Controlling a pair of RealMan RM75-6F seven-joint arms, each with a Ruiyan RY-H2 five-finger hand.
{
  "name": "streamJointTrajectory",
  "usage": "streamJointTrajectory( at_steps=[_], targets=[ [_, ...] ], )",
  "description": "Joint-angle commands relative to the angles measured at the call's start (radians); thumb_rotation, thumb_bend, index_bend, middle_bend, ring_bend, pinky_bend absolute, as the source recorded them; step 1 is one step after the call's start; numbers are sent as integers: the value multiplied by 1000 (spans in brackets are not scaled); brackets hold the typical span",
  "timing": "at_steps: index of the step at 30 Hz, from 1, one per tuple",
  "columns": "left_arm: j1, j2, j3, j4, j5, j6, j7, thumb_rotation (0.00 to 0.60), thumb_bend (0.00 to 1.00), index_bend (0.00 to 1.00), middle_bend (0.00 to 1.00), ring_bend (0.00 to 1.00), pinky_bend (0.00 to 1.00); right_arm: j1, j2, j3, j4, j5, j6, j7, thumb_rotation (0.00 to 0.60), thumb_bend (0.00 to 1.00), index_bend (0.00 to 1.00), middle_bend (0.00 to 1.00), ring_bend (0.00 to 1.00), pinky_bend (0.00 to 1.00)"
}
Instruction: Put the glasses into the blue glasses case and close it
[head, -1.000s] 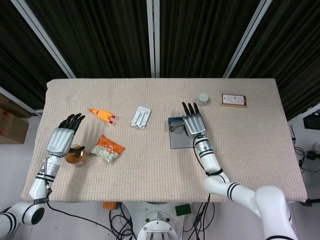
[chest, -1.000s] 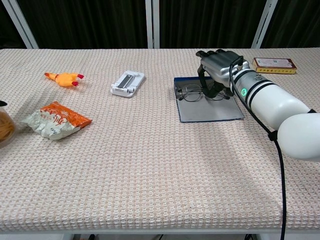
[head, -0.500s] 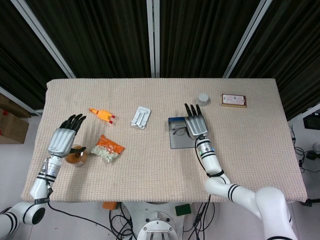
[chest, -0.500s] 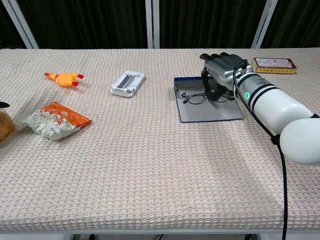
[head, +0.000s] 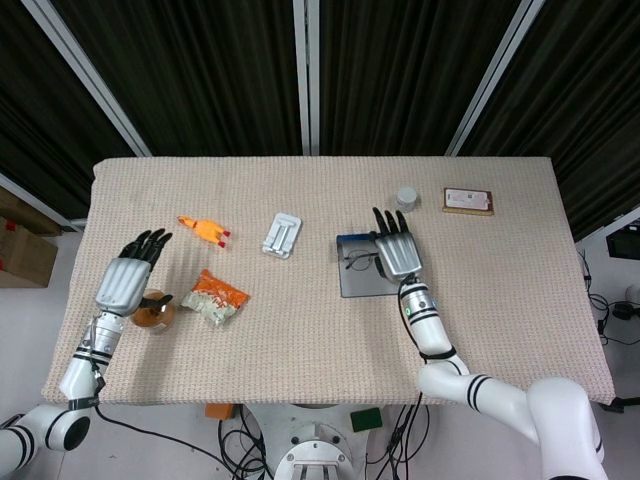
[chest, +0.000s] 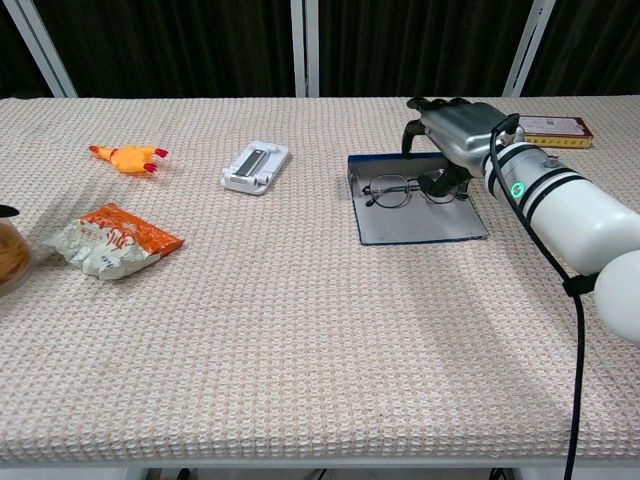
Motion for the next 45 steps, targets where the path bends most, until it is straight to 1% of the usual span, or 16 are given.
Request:
streamJointTrajectory(
  at_steps=[1, 3, 6, 7, 11, 15, 21, 23, 24, 27, 28, 30, 33, 35, 37, 45],
  targets=[
    [2, 1, 0, -1, 0, 4, -1, 600, 41, 55, 35, 26, 196, -36, 41, -16, -77, -32, 51, 22, 600, 452, 269, 0, 0, 0],
    [3, 2, 0, -2, 1, 6, -1, 600, 41, 55, 35, 27, 196, -53, 62, -27, -117, -50, 74, 31, 600, 448, 229, 0, 0, 0],
    [2, 1, 0, -1, 2, 4, 0, 600, 41, 55, 35, 27, 196, -56, 82, -31, -148, -43, 69, -1, 600, 387, 33, 0, 0, 0],
    [1, 0, 0, -1, 3, 3, 0, 600, 41, 55, 35, 27, 196, -50, 86, -23, -156, -23, 52, -24, 600, 366, 10, 0, 0, 0],
    [-2, -1, 0, -2, 4, 0, 1, 600, 41, 56, 35, 26, 196, -7, 88, 17, -165, 66, -17, -111, 600, 312, 0, 0, 0, 0],
    [-2, 3, -3, -3, 0, 1, 0, 600, 40, 55, 35, 26, 196, 30, 80, 37, -158, 133, -67, -165, 600, 286, 0, 0, 0, 0],
    [2, 7, -3, 1, -4, -2, -7, 600, 41, 56, 35, 27, 196, 18, 85, 9, -182, 112, -41, -141, 600, 295, 0, 0, 0, 0],
    [3, 8, -1, 3, -4, -3, -9, 600, 41, 56, 35, 27, 196, -2, 105, -13, -216, 80, -21, -112, 600, 329, 0, 0, 0, 0],
    [3, 8, -1, 4, -4, -3, -10, 600, 41, 56, 35, 27, 196, -13, 114, -24, -231, 63, -9, -99, 600, 379, 0, 0, 0, 0],
    [4, 9, 0, 5, -4, -3, -10, 600, 41, 55, 35, 27, 196, -44, 148, -55, -276, 19, 17, -57, 600, 619, 4, 0, 0, 0],
    [4, 9, -1, 5, -4, -3, -10, 600, 41, 55, 35, 26, 196, -50, 158, -62, -287, 10, 19, -47, 600, 709, 31, 0, 0, 0],
    [3, 8, -1, 5, -4, -3, -11, 600, 41, 55, 35, 26, 196, -60, 179, -75, -304, -5, 17, -30, 600, 828, 118, 0, 0, 0],
    [2, 6, -1, 5, -2, -4, -11, 600, 41, 55, 35, 27, 196, -60, 192, -84, -306, -15, 2, -14, 600, 961, 250, 0, 0, 0],
    [0, 5, -1, 5, -1, -5, -11, 600, 41, 55, 35, 27, 196, -54, 192, -86, -298, -9, -16, -17, 600, 997, 310, 0, 0, 0],
    [-1, 4, -1, 6, 0, -6, -11, 600, 41, 55, 35, 26, 196, -46, 189, -87, -291, 0, -34, -26, 600, 1000, 333, 0, 0, 0],
    [2, 5, -1, 12, -2, -6, -19, 600, 41, 55, 35, 26, 196, -18, 159, -78, -270, 55, -65, -83, 600, 1000, 334, 0, 0, 0]
  ],
)
